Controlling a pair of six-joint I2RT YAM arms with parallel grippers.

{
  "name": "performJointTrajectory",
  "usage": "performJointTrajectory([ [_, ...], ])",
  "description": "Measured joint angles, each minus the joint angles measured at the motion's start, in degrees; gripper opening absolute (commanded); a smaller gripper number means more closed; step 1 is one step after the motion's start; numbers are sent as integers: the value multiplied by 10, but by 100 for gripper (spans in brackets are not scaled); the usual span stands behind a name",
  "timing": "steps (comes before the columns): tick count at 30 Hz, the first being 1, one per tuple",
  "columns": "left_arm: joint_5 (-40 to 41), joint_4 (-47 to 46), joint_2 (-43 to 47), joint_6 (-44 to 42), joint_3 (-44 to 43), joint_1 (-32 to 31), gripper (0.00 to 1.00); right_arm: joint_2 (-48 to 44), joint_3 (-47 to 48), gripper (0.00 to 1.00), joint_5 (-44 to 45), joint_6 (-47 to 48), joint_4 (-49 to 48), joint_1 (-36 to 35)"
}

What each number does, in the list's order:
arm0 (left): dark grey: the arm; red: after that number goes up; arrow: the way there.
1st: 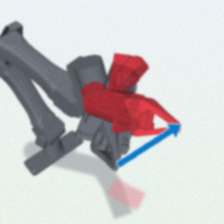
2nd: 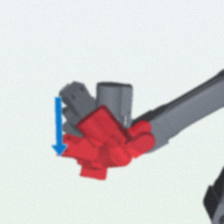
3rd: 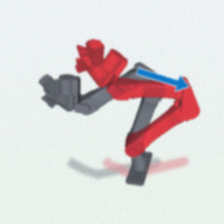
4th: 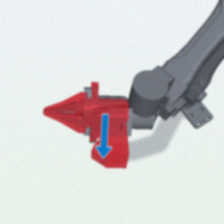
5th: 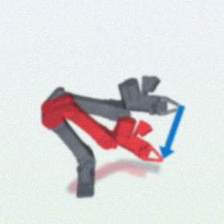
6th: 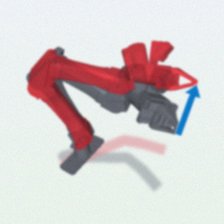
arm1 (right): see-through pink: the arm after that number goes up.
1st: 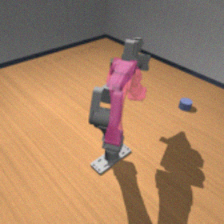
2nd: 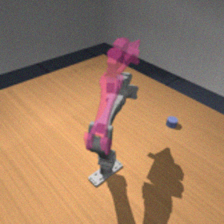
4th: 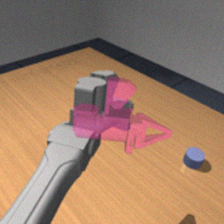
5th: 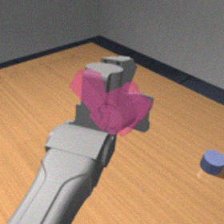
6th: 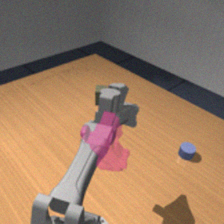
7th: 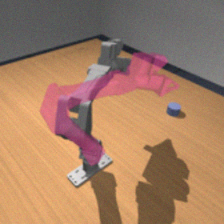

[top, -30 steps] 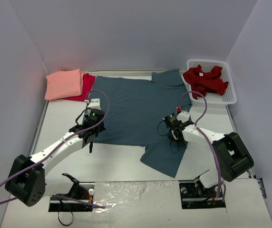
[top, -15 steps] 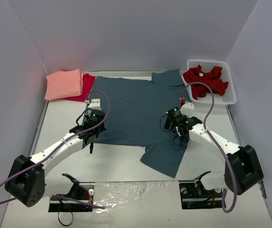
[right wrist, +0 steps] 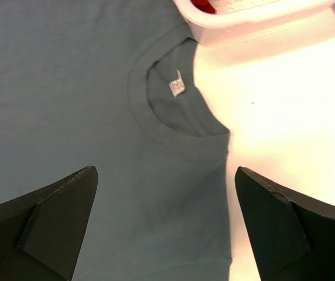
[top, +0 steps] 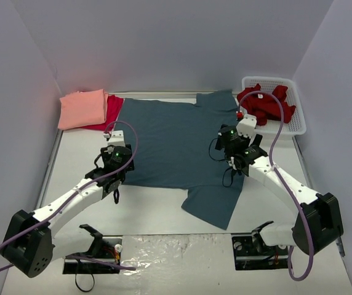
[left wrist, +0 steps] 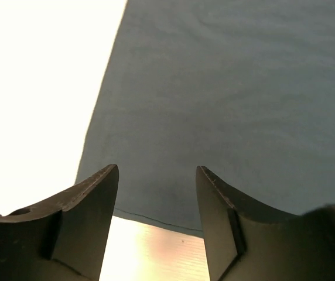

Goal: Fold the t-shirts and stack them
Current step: Flatten out the tshirt

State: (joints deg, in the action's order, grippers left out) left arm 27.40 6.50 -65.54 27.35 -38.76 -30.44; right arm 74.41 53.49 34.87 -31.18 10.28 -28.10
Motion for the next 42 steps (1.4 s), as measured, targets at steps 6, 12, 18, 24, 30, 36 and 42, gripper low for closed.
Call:
performJointTrajectory([
  [6,30,-20,27,-9,30,0,57,2,-40,100,41,-2,-17,11],
  [12,42,-30,28,-14,44,-2,57,9,-49,100,44,19,-55,82],
  [18,49,-38,30,-14,51,-2,57,1,-120,100,-127,111,-198,188],
  [24,51,-46,30,-14,58,-2,57,2,-195,100,-263,217,-351,217],
  [30,54,-57,22,-14,58,-2,57,6,-280,100,-298,304,-539,217],
  [36,58,-67,19,-14,58,-2,57,70,-348,100,-311,358,-702,219],
  [42,75,-83,19,-14,60,-2,58,129,-388,100,-356,360,-817,258],
])
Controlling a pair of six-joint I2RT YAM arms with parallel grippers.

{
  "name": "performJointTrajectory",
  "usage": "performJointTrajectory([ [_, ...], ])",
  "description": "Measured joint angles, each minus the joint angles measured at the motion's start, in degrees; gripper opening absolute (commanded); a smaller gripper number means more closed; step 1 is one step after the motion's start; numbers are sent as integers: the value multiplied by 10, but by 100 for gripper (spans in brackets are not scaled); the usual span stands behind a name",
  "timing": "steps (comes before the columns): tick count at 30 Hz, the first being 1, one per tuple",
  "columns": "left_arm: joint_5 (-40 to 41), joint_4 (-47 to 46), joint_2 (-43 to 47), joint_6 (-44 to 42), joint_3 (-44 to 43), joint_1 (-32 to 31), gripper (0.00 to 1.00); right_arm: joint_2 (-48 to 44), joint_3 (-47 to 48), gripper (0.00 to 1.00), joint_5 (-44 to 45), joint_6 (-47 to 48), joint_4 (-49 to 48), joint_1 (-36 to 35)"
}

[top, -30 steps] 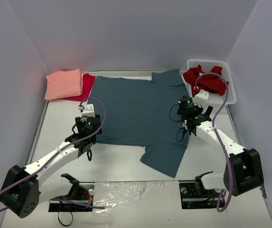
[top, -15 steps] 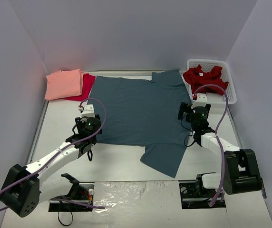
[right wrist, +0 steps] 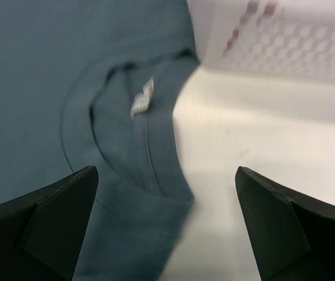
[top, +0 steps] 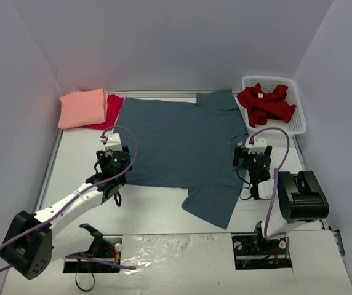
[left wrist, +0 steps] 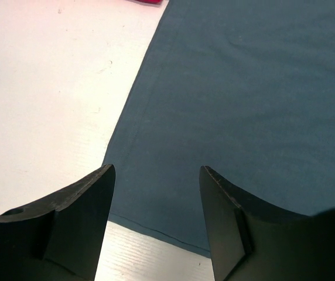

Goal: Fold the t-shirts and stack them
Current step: Flatten out the tshirt

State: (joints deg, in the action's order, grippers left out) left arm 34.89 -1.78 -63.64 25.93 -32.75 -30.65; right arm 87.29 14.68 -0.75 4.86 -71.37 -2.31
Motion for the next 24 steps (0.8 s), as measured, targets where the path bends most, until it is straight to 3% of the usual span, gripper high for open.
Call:
performJointTrajectory([
  [4,4,-26,17,-6,27,0,59,56,-13,100,-33,-3,-6,19],
  [11,31,-67,131,-40,85,0,61,60,-9,100,-71,-4,-21,19],
  [18,86,-183,249,-122,179,0,64,60,3,100,-78,-5,-22,19],
  [24,117,-263,222,-202,198,7,75,60,6,100,-82,-5,-22,21],
])
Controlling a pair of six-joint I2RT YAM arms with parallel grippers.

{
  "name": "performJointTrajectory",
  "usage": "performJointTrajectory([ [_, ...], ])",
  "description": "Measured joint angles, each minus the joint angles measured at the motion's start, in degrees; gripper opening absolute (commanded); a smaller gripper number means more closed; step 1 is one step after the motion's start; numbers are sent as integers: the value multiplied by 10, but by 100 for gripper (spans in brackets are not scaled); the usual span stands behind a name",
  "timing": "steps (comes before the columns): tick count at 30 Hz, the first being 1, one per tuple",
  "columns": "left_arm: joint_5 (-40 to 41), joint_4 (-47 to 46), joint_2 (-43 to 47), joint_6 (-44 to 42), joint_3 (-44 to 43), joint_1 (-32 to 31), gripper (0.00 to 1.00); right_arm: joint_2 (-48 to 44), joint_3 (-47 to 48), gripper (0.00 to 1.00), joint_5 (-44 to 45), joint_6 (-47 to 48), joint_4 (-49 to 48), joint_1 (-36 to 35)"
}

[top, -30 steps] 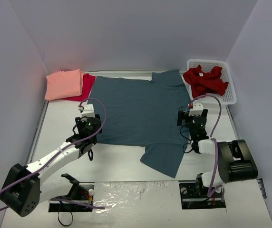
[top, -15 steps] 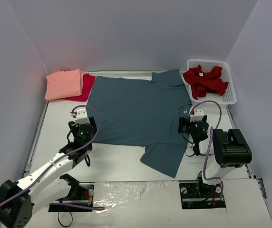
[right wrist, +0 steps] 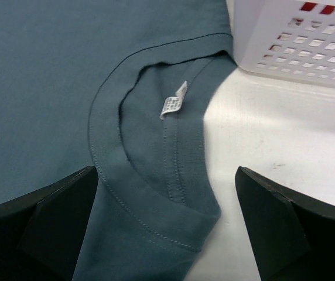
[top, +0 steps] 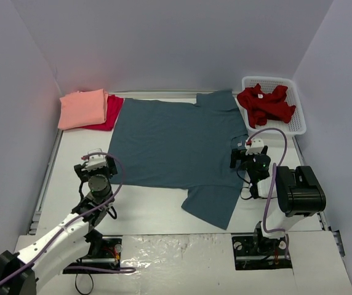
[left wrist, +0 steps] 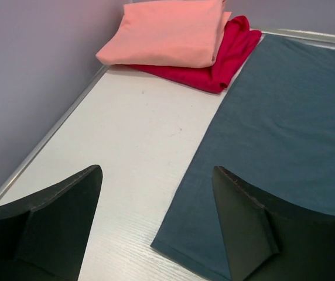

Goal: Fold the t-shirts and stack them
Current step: Flatten out the tshirt

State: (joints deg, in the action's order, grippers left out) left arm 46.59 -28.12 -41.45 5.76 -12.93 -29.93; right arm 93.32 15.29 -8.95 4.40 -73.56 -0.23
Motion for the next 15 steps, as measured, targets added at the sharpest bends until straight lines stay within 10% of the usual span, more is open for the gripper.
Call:
performJointTrajectory([
  [15,-38,-255,-436,-112,-87,107,76,0,15,100,-6,-5,-2,17],
])
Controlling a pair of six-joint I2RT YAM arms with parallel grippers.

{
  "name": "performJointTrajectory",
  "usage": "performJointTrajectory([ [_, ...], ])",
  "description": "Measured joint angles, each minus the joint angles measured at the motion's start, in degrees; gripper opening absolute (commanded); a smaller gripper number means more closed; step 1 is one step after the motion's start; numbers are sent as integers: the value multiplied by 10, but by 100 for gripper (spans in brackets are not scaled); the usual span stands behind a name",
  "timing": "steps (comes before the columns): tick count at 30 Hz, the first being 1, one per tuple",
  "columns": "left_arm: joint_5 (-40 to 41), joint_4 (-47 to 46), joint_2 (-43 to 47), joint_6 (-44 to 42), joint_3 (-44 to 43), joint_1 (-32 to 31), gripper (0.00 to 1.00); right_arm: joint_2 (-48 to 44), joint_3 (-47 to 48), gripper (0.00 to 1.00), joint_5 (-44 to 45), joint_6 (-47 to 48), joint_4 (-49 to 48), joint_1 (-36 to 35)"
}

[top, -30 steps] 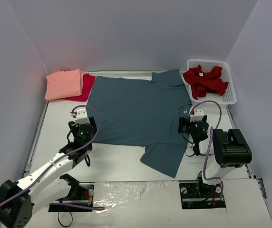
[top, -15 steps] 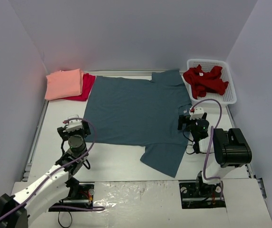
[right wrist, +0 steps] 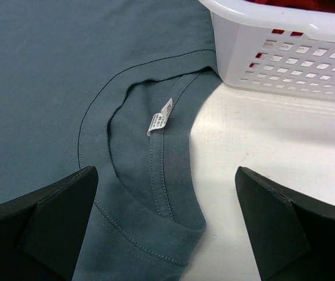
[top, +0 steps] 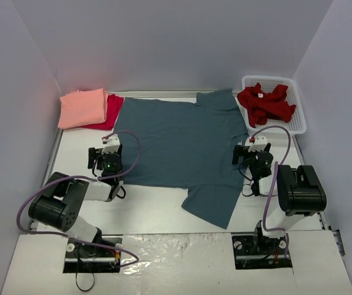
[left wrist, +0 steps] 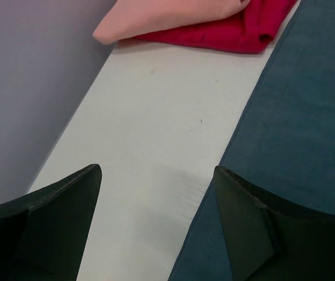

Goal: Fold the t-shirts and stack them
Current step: Flatten out the tshirt

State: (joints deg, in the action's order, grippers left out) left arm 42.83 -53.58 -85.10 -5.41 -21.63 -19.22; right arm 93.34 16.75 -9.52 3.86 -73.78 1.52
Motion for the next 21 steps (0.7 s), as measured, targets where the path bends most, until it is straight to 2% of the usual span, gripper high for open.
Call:
performJointTrajectory([
  [2,-4,-44,-27,-16,-1,1,77,0,0,100,0,-2,0,0],
  [8,-10,-90,-35,-31,0,3,78,0,1,100,0,-6,-1,1],
  [9,-12,-96,-35,-32,1,3,87,0,2,100,0,-7,-1,2],
  [14,-25,-89,-35,-31,1,15,97,0,2,100,0,-8,-2,4],
  [21,-26,-85,-35,-30,0,20,94,0,2,100,0,-8,-2,4],
])
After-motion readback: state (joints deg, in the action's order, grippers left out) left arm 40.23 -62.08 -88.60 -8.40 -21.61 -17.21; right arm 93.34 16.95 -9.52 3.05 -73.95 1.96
